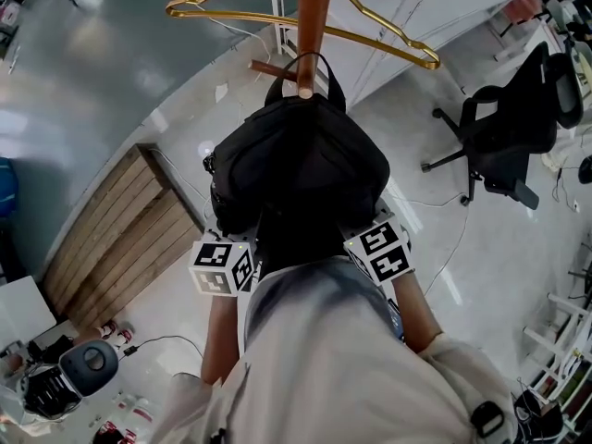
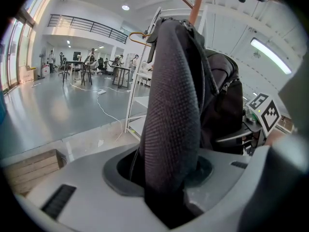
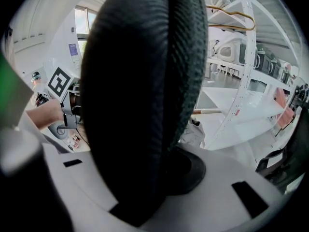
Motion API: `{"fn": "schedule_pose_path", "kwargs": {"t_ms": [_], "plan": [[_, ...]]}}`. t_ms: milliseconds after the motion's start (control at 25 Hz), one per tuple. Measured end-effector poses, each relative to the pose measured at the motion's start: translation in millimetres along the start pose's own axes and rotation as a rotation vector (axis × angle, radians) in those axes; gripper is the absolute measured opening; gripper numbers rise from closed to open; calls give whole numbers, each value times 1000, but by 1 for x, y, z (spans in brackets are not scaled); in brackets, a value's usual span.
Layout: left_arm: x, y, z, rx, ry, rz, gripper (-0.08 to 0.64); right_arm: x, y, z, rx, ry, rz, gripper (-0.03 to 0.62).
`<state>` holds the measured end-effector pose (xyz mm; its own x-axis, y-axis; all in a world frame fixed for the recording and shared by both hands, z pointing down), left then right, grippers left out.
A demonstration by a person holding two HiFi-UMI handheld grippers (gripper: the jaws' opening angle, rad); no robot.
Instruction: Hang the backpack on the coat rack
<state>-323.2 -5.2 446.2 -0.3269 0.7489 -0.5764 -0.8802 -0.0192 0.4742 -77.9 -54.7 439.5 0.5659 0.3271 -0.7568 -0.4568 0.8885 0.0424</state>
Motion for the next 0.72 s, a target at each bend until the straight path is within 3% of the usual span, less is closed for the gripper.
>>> {"fn": "schedule_pose_path", "kwargs": {"t_ms": [720], "plan": [[-24, 6, 10, 29, 35, -22, 160, -19, -17, 13, -50, 33, -41, 127]]}}
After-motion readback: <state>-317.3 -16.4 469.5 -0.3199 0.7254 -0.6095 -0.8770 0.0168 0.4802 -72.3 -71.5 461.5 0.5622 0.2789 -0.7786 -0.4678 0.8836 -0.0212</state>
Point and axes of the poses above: the fingertips, and each gripper's own axes: x backward along the fingers, y to its left, z out of its underside, the point moved 9 cm from there along x, backward along the fingers, and after that the axes turned 15 degrees about x, right-handed, at the moved point
